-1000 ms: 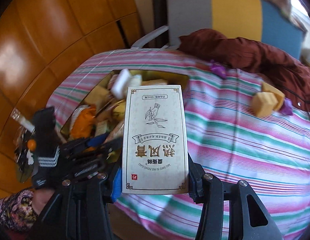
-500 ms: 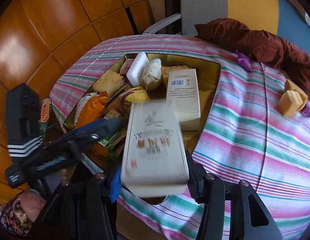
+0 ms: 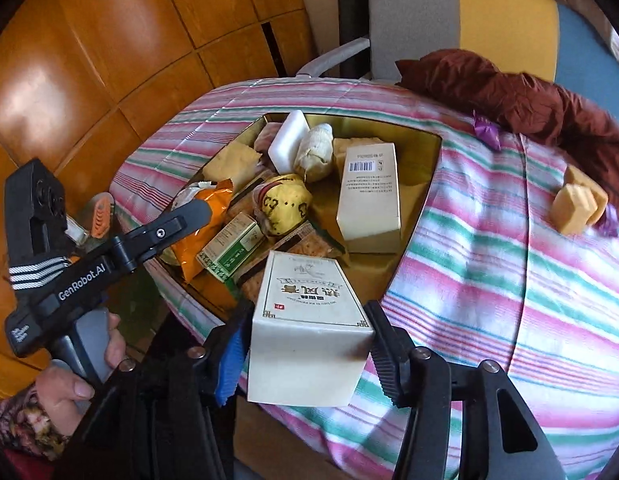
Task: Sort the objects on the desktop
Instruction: 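Open both tools to drop the cracker pack and herbal box into the tray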
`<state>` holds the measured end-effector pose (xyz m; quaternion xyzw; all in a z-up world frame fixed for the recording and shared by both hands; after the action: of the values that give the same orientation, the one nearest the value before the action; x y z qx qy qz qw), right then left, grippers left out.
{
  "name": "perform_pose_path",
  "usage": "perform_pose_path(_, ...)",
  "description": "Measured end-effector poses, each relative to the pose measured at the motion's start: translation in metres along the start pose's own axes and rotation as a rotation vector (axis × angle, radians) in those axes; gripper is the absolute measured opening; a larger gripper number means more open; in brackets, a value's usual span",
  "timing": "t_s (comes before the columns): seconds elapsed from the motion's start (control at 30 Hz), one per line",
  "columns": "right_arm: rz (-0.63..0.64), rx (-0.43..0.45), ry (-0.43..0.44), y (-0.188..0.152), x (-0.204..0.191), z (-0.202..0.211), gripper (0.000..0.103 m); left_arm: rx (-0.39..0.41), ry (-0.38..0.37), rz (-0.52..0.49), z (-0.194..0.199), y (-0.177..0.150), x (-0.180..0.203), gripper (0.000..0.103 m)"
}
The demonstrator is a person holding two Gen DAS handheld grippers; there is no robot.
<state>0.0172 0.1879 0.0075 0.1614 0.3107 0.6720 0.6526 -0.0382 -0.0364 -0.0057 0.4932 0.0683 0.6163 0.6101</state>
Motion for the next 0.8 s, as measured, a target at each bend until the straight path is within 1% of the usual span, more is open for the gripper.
perform_pose_path(0.03, 0.02, 0.008, -0.018, 0.001, -0.003, -0.004, 0.055, -0.003, -0.003, -0.001, -0.001, 0.0, 0.001, 0.067)
perform_pose_path(0.1, 0.099, 0.022, -0.081, 0.001, -0.016, -0.019, 0.052, 0.0, -0.003, -0.01, 0.002, 0.0, 0.002, 0.067)
perform_pose_path(0.17, 0.18, 0.032, -0.145, 0.0, -0.026, -0.034, 0.051, 0.009, -0.002, -0.025, 0.005, 0.002, 0.005, 0.067)
perform_pose_path(0.2, 0.208, 0.017, -0.158, -0.002, -0.029, -0.044, 0.051, 0.013, -0.002, -0.032, 0.007, 0.003, 0.005, 0.067)
perform_pose_path(0.23, 0.195, 0.002, -0.142, -0.002, -0.028, -0.048, 0.054, 0.022, 0.0, -0.038, 0.01, 0.004, 0.006, 0.067)
perform_pose_path(0.27, 0.158, -0.004, -0.099, -0.002, -0.025, -0.047, 0.055, 0.037, 0.007, -0.048, 0.014, 0.005, 0.006, 0.067)
perform_pose_path(0.3, 0.113, 0.009, -0.04, 0.0, -0.021, -0.042, 0.062, 0.044, 0.012, -0.055, 0.015, 0.006, 0.007, 0.067)
perform_pose_path(0.33, 0.079, 0.033, 0.018, 0.002, -0.017, -0.032, 0.077, 0.048, 0.015, -0.06, 0.016, 0.007, 0.007, 0.067)
perform_pose_path(0.37, 0.059, 0.059, 0.042, 0.003, -0.013, -0.023, 0.092, 0.048, 0.016, -0.061, 0.016, 0.007, 0.007, 0.067)
perform_pose_path(0.4, 0.042, 0.095, 0.043, 0.005, -0.007, -0.011, 0.095, 0.044, 0.017, -0.059, 0.015, 0.007, 0.007, 0.067)
perform_pose_path(0.43, 0.031, 0.134, 0.035, 0.006, -0.001, 0.0, 0.095, 0.038, 0.015, -0.056, 0.013, 0.007, 0.007, 0.067)
perform_pose_path(0.53, -0.004, 0.176, -0.008, 0.01, 0.021, 0.022, 0.094, 0.021, 0.001, -0.049, 0.009, 0.004, 0.012, 0.067)
perform_pose_path(0.57, -0.03, 0.181, -0.016, 0.01, 0.031, 0.028, 0.085, 0.017, -0.012, -0.058, 0.009, 0.001, 0.017, 0.067)
perform_pose_path(0.6, -0.042, 0.167, -0.018, 0.008, 0.038, 0.03, 0.075, 0.015, -0.017, -0.072, 0.008, -0.001, 0.021, 0.067)
perform_pose_path(0.63, -0.04, 0.14, -0.025, 0.006, 0.042, 0.03, 0.051, 0.016, -0.013, -0.086, 0.008, -0.003, 0.024, 0.067)
perform_pose_path(0.67, -0.033, 0.115, -0.029, 0.003, 0.044, 0.029, 0.037, 0.017, -0.002, -0.097, 0.008, -0.005, 0.027, 0.067)
perform_pose_path(0.7, -0.025, 0.092, -0.023, -0.001, 0.044, 0.027, 0.036, 0.018, 0.005, -0.096, 0.007, -0.006, 0.028, 0.067)
perform_pose_path(0.73, -0.017, 0.07, 0.007, -0.004, 0.041, 0.023, 0.035, 0.02, 0.009, -0.088, 0.006, -0.006, 0.028, 0.067)
perform_pose_path(0.77, -0.01, 0.048, 0.042, -0.008, 0.037, 0.019, 0.032, 0.021, 0.014, -0.076, 0.006, -0.006, 0.027, 0.067)
perform_pose_path(0.8, 0.005, 0.025, 0.078, -0.011, 0.033, 0.013, 0.031, 0.02, 0.021, -0.067, 0.005, -0.005, 0.026, 0.067)
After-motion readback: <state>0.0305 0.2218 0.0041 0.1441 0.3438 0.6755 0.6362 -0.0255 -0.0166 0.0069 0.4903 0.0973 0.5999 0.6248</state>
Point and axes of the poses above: each gripper's, at about its wrist camera, not at the fingertips, and z roughly against the way its jaws point, x to its right, y to its top, the point moved 2 cm from there along -z, roughly the way its jaws point, and after that the axes turned 6 degrees about x, right-handed, at the moved point
